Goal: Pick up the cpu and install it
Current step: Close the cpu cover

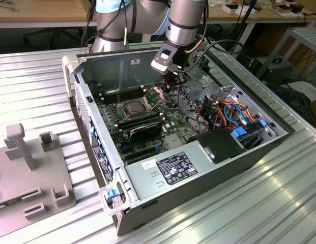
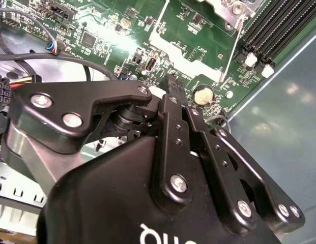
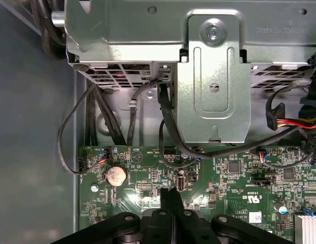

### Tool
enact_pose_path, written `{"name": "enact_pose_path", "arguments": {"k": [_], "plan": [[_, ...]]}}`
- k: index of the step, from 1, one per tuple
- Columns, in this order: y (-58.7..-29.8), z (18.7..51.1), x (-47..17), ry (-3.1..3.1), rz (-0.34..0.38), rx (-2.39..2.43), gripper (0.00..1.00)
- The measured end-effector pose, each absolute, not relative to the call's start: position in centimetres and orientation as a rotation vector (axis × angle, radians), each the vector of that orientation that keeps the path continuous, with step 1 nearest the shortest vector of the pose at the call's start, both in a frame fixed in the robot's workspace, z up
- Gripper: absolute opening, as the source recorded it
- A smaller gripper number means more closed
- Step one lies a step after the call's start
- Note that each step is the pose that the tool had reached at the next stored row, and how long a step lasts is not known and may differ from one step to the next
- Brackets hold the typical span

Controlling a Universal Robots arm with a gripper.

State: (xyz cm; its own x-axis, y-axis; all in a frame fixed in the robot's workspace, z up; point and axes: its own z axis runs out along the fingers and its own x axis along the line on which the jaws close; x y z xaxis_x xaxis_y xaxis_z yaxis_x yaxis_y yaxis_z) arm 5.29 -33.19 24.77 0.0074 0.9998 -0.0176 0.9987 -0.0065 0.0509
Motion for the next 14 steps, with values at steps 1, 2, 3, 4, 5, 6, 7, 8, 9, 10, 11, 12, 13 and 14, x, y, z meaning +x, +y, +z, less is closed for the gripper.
{"name": "enact_pose_path", "arguments": {"k": [1,2,3,4,5,6,7,8,9,10,11,12,13,14], "plan": [[-33.19,24.69,5.29,2.179,0.036,2.195,0.11],[-33.19,24.61,5.29,2.179,0.036,2.195,0.11],[-33.19,24.59,5.29,2.179,0.036,2.195,0.11],[-33.19,24.59,5.29,2.179,0.036,2.194,0.11],[-33.19,24.58,5.29,2.179,0.036,2.195,0.11],[-33.19,24.58,5.29,2.179,0.036,2.195,0.11],[-33.19,24.57,5.23,2.179,0.036,2.195,0.11],[-33.19,24.57,5.13,2.179,0.036,2.195,0.11],[-33.19,24.57,5.03,2.179,0.036,2.195,0.11],[-33.19,24.58,4.92,2.179,0.036,2.194,0.11],[-33.19,24.58,4.81,2.179,0.036,2.195,0.11],[-33.19,24.58,4.71,2.179,0.036,2.195,0.11],[-33.19,24.58,4.56,2.179,0.036,2.195,0.11],[-33.19,24.58,4.47,2.179,0.036,2.195,0.11]]}}
